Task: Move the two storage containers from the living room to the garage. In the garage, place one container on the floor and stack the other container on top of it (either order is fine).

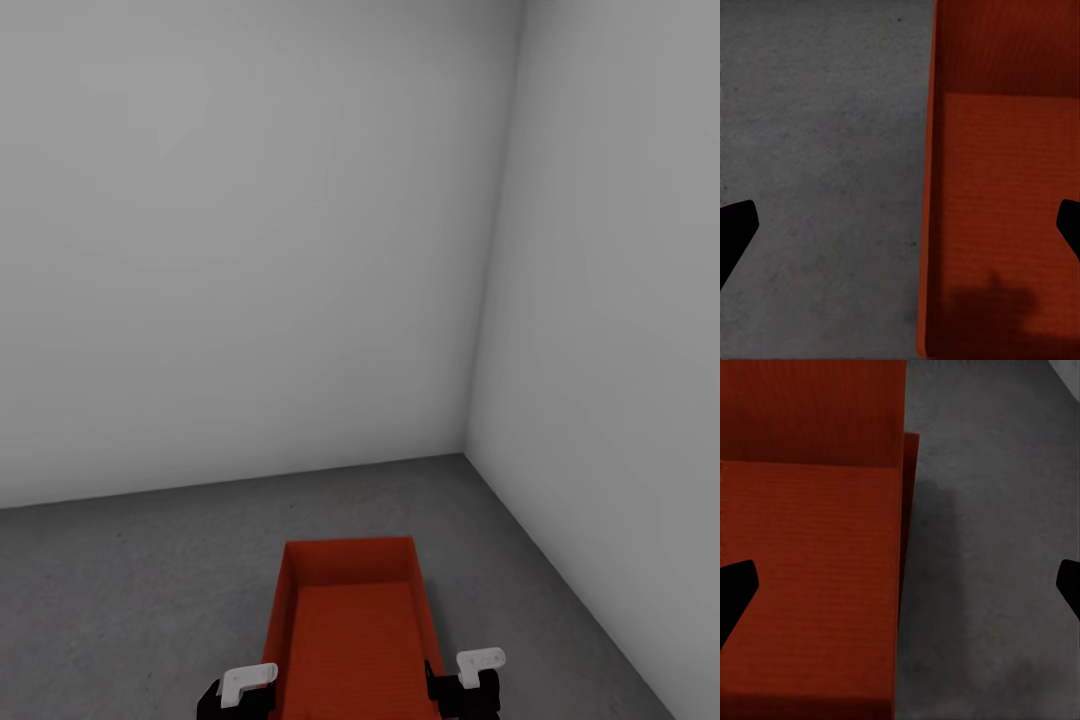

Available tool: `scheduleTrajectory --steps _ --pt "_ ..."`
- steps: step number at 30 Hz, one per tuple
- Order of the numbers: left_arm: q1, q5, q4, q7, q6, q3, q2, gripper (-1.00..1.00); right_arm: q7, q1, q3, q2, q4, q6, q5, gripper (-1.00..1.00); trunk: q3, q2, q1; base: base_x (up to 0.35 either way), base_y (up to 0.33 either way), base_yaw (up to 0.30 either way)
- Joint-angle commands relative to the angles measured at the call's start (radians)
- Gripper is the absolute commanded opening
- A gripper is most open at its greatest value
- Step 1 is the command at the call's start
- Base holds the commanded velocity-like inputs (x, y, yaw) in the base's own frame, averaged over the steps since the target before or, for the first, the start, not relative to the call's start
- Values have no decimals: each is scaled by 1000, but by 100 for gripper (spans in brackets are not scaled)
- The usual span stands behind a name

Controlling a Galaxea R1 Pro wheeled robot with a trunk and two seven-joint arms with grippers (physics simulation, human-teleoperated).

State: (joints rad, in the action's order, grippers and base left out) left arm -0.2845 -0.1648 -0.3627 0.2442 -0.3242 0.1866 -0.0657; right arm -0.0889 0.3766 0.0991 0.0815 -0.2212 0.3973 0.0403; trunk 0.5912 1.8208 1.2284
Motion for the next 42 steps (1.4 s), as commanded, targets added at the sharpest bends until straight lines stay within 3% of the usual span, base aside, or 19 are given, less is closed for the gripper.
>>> scheduleTrajectory --steps 1,42 --pt "-1 -10 1 6 -4 9 0 100 -9 1 7 0 1 1 4 100 -2 -7 -4 0 0 0" --pt "-1 -10 1 6 -4 10 0 100 -9 1 7 0 1 1 4 100 -131 -294 -161 0 0 0"
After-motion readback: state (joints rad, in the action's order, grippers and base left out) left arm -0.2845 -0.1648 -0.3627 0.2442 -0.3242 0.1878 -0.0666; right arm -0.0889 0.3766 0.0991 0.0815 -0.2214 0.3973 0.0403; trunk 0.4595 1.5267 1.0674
